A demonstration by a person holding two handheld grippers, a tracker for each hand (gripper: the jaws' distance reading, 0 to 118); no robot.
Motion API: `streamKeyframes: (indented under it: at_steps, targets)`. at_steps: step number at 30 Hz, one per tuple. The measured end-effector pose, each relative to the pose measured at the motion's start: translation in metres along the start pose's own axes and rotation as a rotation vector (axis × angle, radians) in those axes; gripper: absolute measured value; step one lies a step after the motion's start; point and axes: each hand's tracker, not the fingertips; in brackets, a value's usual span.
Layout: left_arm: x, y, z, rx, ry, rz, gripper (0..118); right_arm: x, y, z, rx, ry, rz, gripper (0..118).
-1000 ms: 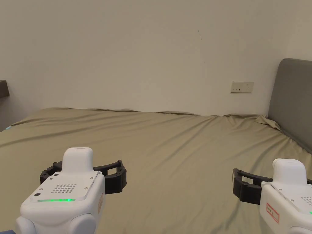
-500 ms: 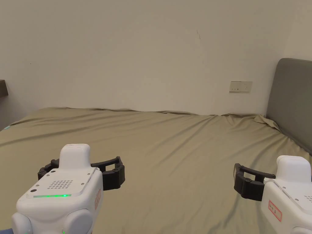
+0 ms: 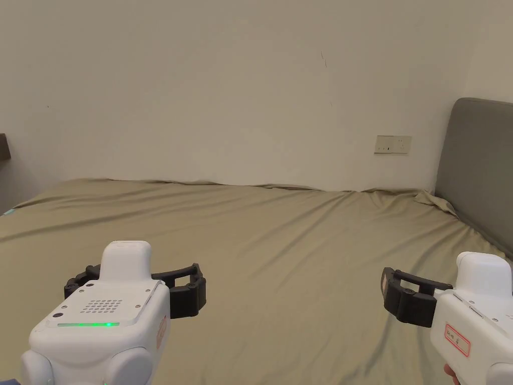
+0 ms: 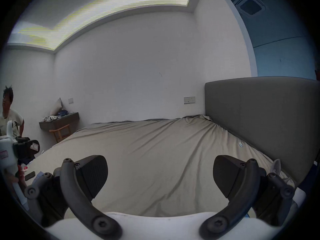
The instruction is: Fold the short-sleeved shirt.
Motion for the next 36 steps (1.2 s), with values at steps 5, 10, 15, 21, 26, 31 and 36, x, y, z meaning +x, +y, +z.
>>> streamKeyframes:
  at_steps: [5, 10, 15, 21, 26, 31, 36]
  targets:
    - [-0.004, 0.002, 0.001, -0.005, 0.015, -0.003, 118, -0.004, 0.001, 0.001, 0.001, -0.003, 0.057, 118]
    - [-0.006, 0.004, 0.002, -0.006, 0.012, 0.012, 118, -0.008, -0.001, 0.002, 0.009, 0.016, 0.099, 118]
    - [-0.004, 0.005, 0.004, 0.004, 0.006, -0.017, 118, -0.009, -0.001, 0.001, 0.001, 0.012, 0.088, 118]
    - [0.000, 0.006, 0.003, 0.006, -0.006, -0.019, 118, -0.008, 0.001, -0.004, -0.026, -0.025, 0.096, 118]
    - [0.003, 0.006, -0.002, -0.003, -0.002, -0.025, 118, -0.001, 0.002, -0.004, -0.028, 0.017, 0.040, 118]
    - [0.003, 0.008, -0.004, -0.006, -0.009, -0.015, 118, 0.001, 0.004, -0.006, -0.028, -0.008, 0.026, 118]
    - [0.003, 0.010, -0.006, -0.004, -0.008, -0.008, 118, 0.006, 0.006, -0.009, -0.047, 0.019, 0.005, 118]
